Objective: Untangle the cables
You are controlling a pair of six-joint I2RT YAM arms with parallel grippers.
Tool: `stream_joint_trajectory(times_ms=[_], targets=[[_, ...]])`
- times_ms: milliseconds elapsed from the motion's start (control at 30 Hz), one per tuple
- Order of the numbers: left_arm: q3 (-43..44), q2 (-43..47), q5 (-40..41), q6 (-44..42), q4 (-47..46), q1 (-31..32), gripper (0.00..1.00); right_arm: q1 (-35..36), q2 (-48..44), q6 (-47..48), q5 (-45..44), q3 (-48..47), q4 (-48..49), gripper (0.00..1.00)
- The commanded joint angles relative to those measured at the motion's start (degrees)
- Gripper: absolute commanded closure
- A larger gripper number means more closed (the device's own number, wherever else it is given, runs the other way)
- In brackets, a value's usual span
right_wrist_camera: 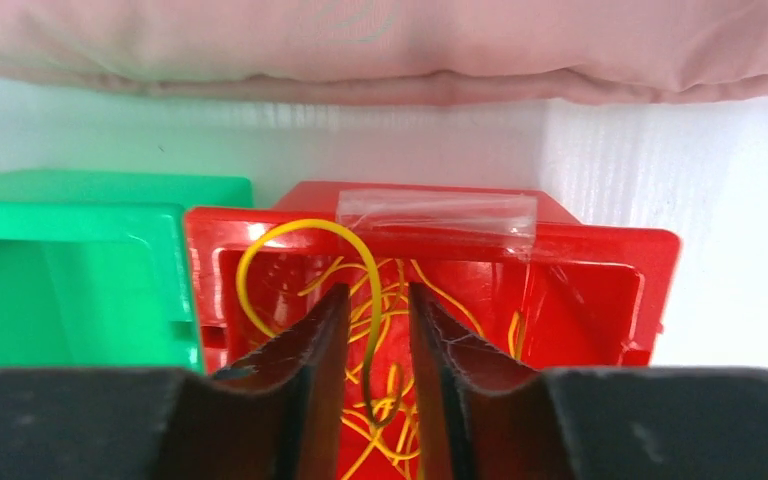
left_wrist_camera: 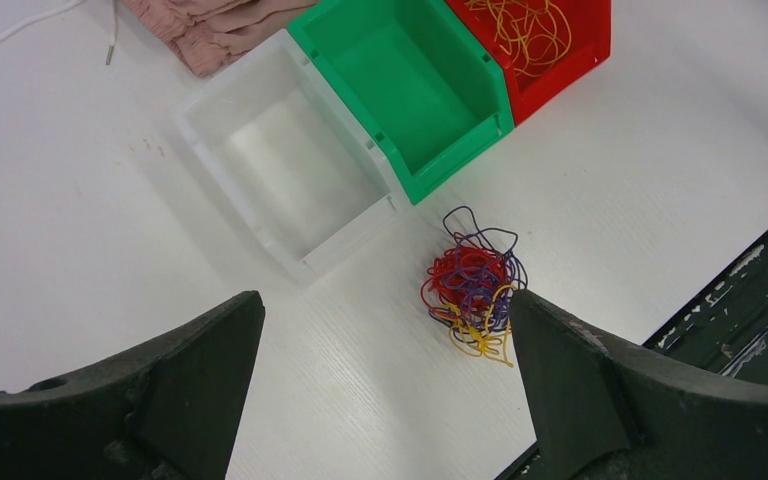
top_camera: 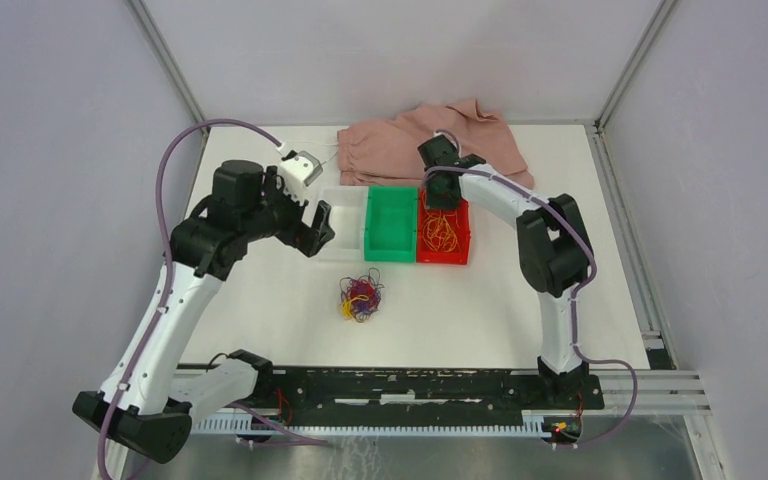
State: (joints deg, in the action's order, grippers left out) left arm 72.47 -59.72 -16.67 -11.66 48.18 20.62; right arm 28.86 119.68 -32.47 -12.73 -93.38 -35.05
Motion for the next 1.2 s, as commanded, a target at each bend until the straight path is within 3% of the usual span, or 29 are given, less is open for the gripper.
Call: stream_joint_trajectory(times_ms=[0, 200, 333, 467, 733, 967, 1167], targets=[[2.31, 1.88, -0.3, -0.22, -1.16, -0.14, 0.01, -0.09, -4.92, 3.35, -2.93, -4.79, -1.78, 0.59], [3.82, 1.89, -0.6, -0.05, -1.16, -0.14, 0.01, -0.12, -8.31, 7.19, -3.6, -6.63, -7.22, 0.36], [4.2, 2.08, -0.56, 0.12, -1.16, -0.14, 0.01, -0.39, -12.3, 7.94, -2.87, -4.1, -7.12, 0.34], [3.33, 2.5, -0.8, -0.12, -0.47, -0.16, 0.01, -0.19, -15.94, 7.66, 0.44, -0.23, -5.28, 0.44], [3.92, 2.33, -0.97, -0.2, 0.3, -0.14, 0.01, 0.37, -15.35, 5.59, 0.86, 8.87, -2.49, 0.84], [3.79, 2.55, -1.83, -0.47, 0.99, -0.19, 0.01, 0.44, -8.76, 6.97, -1.61, 8.16, -1.71, 0.92], [2.13, 2.86, -1.26, -0.81, 1.3, -0.12, 0.01, 2.09, -5.25, 8.91, -3.04, 4.51, -2.2, 0.91]])
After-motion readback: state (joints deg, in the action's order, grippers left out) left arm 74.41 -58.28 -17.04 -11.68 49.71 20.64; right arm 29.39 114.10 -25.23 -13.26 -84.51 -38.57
